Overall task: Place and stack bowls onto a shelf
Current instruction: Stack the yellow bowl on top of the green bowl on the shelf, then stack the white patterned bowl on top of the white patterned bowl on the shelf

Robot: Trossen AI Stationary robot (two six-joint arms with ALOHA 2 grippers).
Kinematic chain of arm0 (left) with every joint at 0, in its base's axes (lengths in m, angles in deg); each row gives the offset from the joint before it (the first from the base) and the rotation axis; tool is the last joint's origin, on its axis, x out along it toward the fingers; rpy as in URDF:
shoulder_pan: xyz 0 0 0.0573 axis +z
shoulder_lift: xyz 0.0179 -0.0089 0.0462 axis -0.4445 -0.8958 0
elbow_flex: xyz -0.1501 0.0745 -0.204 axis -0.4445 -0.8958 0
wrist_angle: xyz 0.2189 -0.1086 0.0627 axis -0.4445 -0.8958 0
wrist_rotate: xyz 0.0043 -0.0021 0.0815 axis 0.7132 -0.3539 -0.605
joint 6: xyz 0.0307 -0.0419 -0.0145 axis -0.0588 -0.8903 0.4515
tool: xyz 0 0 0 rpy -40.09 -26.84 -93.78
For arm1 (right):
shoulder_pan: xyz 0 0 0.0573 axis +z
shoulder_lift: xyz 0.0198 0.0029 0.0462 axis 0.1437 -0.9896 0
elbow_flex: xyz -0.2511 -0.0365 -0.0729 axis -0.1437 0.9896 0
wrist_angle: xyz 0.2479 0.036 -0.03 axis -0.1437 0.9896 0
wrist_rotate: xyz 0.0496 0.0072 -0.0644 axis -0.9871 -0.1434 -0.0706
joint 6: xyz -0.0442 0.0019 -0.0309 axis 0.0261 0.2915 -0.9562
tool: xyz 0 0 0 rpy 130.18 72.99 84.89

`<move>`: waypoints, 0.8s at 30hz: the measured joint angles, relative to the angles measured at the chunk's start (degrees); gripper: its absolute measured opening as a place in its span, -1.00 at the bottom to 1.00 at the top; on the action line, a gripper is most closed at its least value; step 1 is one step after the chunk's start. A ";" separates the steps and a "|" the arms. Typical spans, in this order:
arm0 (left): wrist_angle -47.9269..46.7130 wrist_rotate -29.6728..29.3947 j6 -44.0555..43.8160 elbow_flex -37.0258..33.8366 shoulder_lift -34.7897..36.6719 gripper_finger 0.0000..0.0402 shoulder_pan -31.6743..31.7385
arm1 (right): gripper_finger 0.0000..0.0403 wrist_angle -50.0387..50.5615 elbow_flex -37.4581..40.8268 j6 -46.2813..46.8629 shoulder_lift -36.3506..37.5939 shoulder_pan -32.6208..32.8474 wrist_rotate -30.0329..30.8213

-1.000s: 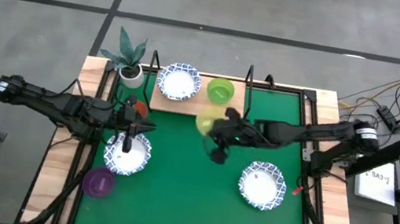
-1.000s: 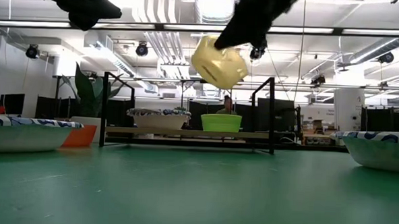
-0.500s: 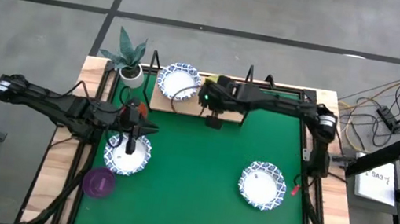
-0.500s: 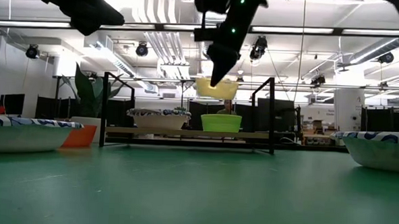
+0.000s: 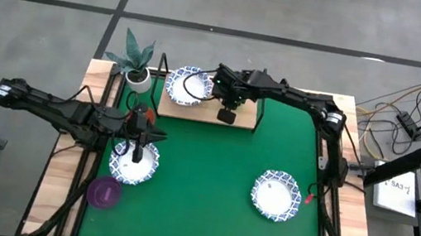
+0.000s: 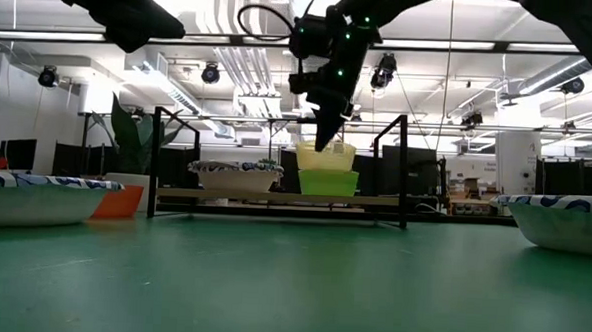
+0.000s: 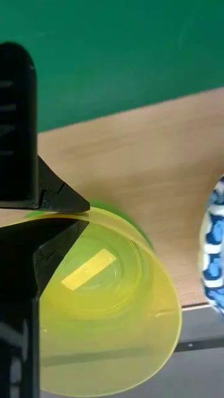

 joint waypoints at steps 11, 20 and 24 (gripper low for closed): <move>-0.01 0.00 0.05 0.00 0.00 -0.82 0.01 | -0.95 -0.48 0.84 0.61 -0.19 -0.08 0.53; 0.00 0.00 0.03 0.00 0.00 -0.82 0.01 | -0.68 -0.42 0.84 2.47 -0.19 -0.56 0.76; 0.00 0.00 0.03 0.00 0.00 -0.82 0.02 | -0.57 -0.12 0.88 2.55 0.40 -0.56 0.65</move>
